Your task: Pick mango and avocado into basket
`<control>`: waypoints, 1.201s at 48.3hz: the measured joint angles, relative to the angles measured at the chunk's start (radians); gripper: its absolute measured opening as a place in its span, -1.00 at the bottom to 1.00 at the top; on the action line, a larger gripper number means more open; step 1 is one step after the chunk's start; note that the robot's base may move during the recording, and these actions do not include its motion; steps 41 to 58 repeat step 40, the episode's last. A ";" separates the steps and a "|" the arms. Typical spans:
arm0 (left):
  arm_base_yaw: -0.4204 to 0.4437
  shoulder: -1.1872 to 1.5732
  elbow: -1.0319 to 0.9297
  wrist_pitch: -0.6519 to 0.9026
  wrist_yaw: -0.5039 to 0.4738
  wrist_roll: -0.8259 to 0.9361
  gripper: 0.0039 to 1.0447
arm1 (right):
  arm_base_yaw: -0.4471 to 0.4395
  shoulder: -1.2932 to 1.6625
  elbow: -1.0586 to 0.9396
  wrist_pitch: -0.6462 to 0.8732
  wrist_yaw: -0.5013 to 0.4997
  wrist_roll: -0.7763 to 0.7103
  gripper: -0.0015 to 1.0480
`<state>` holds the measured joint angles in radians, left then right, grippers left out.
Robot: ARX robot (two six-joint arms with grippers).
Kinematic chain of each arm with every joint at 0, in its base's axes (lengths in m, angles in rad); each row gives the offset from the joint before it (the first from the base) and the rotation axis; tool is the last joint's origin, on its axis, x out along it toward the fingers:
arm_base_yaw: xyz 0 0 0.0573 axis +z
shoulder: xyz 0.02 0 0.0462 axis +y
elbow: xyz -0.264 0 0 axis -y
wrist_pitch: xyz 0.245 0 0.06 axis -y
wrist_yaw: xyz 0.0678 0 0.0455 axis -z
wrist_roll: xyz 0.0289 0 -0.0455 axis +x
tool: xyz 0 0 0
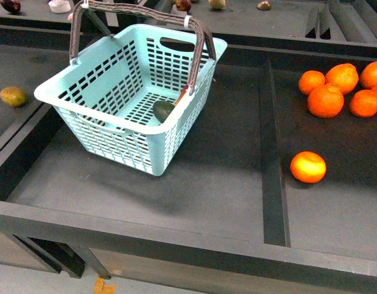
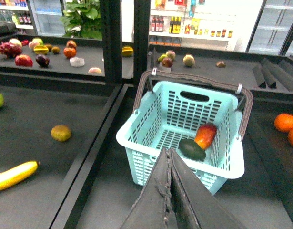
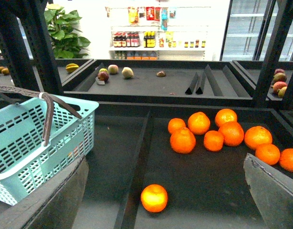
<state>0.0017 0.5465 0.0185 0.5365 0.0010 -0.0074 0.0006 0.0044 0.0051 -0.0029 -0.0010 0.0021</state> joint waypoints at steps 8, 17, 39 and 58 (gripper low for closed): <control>0.000 -0.095 0.000 -0.086 0.000 0.000 -0.95 | 0.000 0.000 0.000 0.000 0.000 0.000 0.85; 0.000 -0.185 0.000 -0.174 0.000 0.000 -0.95 | 0.000 0.000 0.000 0.000 0.000 0.000 0.85; 0.000 -0.365 0.000 -0.351 -0.001 0.000 -0.94 | 0.000 0.000 0.000 0.000 0.000 0.000 0.85; 0.000 -0.369 0.000 -0.354 -0.001 0.000 -0.87 | 0.000 0.000 0.000 0.000 0.000 0.000 0.85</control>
